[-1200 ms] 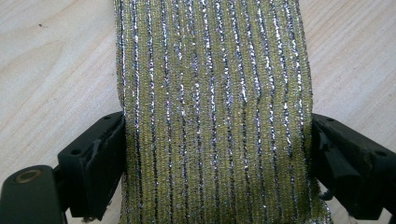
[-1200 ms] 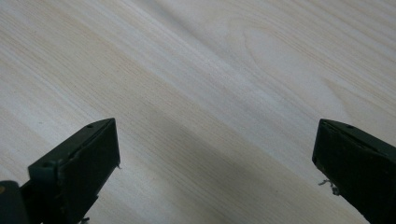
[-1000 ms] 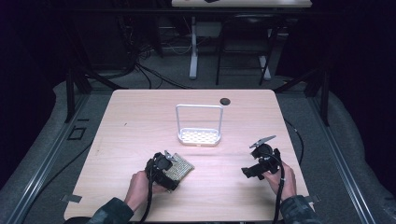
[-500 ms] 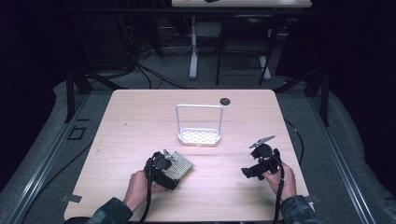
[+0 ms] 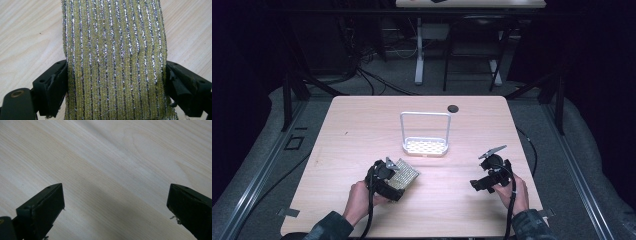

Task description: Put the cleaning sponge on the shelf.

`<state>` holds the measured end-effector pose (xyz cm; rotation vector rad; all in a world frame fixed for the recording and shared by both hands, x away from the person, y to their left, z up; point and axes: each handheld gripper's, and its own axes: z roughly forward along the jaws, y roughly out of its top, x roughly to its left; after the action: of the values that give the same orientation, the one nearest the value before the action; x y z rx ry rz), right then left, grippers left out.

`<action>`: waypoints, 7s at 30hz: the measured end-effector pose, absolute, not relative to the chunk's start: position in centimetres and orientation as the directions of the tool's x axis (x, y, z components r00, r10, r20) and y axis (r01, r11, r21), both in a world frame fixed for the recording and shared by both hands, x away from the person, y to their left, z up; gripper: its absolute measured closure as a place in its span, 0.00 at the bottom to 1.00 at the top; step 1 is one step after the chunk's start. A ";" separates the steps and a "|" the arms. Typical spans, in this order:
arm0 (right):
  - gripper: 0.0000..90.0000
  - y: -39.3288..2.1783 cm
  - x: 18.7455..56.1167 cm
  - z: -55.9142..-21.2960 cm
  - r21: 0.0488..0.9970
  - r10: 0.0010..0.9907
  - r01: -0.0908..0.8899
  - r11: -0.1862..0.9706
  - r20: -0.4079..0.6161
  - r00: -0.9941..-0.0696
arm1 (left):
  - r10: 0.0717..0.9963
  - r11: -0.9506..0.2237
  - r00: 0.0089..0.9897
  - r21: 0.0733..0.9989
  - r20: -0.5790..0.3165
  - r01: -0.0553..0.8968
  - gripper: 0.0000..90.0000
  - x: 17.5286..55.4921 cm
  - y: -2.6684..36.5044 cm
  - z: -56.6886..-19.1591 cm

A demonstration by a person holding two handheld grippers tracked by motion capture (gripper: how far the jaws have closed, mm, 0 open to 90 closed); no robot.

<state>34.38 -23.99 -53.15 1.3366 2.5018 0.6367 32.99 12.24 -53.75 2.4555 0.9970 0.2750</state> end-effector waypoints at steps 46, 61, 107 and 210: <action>0.02 -23.8 34.3 -53.4 0.474 0.829 0.736 0.484 0.022 -0.559 | 0.728 -0.531 0.684 0.590 -0.050 0.608 0.12 36.9 9.3 -51.7; 0.03 -23.8 34.3 -53.4 0.476 0.826 0.729 0.491 0.012 -0.564 | 0.763 -0.475 0.643 0.618 -0.065 0.627 0.12 38.8 7.1 -51.6; 0.03 -23.4 34.4 -53.6 0.459 0.813 0.727 0.511 0.017 -0.582 | 0.833 -0.422 0.554 0.649 0.001 0.633 0.12 43.3 2.7 -51.8; 0.02 -22.8 34.1 -53.1 0.470 0.793 0.696 0.543 -0.014 -0.609 | 0.768 -0.517 0.637 0.647 0.062 0.560 0.00 41.4 3.7 -49.3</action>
<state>34.08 -22.85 -53.12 1.2535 2.5554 0.6279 41.44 3.66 -49.26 2.2660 1.0331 0.4599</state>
